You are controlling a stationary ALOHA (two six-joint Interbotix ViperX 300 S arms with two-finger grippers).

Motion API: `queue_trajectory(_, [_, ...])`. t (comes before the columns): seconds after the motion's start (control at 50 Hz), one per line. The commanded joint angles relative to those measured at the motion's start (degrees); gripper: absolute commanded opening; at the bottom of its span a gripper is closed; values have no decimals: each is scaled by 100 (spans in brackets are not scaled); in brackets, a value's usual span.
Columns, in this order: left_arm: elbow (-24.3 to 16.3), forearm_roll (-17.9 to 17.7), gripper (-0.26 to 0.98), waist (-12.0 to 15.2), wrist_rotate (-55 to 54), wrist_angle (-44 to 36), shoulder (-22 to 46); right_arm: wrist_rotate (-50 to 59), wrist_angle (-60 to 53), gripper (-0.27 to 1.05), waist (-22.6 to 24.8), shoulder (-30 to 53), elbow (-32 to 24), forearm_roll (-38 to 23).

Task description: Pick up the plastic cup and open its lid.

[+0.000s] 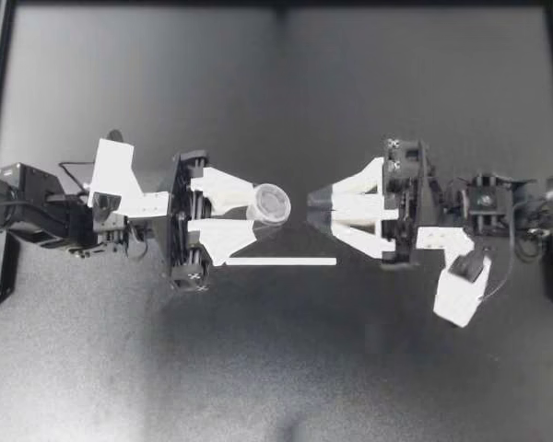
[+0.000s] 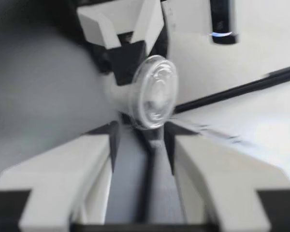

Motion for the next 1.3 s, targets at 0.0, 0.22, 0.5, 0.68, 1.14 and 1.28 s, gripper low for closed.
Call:
queue_trajectory(0.0, [-97,9,22,-26,-9,-53,-185,-545,-519,45,114,132,-97,343])
queue_trajectory(0.22, [-123,9,22,-26,-9,-53,-202,-826,-677,45,299,439,-229,580])
queue_trajectory(0.5, [-123,62,22,-44,-9,-53,-193,-835,-721,45,299,369,-299,633])
queue_trajectory(0.68, [-123,70,22,-53,-26,-44,-193,-835,-721,45,299,466,-369,686])
queue_trajectory(1.14, [-70,97,22,-53,-44,185,-70,-738,-1204,45,299,-360,79,747])
queue_trajectory(1.28, [-97,97,22,-53,-35,255,-79,-571,-1204,45,299,-316,158,782])
